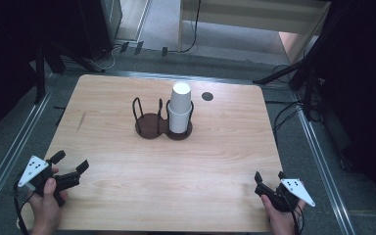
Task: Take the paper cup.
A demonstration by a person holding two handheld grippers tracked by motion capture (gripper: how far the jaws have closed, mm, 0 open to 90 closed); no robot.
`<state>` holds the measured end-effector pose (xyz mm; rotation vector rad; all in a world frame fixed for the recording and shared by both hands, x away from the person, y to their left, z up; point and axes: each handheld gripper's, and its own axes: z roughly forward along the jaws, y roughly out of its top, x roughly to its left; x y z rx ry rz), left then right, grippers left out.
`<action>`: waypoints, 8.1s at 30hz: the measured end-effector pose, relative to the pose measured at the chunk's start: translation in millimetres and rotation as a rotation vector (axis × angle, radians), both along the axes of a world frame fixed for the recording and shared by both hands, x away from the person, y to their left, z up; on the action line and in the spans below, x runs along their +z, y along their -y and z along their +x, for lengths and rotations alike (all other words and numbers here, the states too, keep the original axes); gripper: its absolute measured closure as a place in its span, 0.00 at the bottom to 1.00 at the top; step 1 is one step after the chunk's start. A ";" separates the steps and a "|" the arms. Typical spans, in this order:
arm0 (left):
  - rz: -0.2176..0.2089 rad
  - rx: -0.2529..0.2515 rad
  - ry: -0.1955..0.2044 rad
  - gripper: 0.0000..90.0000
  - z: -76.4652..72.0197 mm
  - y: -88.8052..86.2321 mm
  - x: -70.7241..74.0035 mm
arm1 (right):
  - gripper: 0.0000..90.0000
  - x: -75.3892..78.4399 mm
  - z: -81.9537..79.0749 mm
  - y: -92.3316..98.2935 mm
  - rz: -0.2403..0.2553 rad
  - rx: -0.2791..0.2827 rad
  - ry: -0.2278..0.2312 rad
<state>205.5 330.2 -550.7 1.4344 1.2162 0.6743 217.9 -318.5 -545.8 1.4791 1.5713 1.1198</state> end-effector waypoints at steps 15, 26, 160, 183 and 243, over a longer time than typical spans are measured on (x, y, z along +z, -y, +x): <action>-0.013 0.006 0.000 0.01 -0.5 -0.7 -0.2 | 0.15 2.0 -0.1 -3.4 -0.049 -0.003 0.007; -0.024 0.014 0.002 0.01 -0.4 -1.5 -0.7 | 0.16 12.1 5.0 -14.5 -0.042 0.011 0.018; 0.070 -0.003 0.051 0.26 161.4 281.6 20.5 | 0.28 106.7 197.4 -255.9 -0.010 0.425 0.043; 0.108 -0.009 0.062 0.24 167.8 281.1 22.8 | 0.33 106.7 191.2 -256.9 -0.027 0.433 0.069; 0.036 0.016 0.062 0.93 147.5 260.7 13.2 | 0.30 98.4 188.7 -251.0 0.044 0.378 0.101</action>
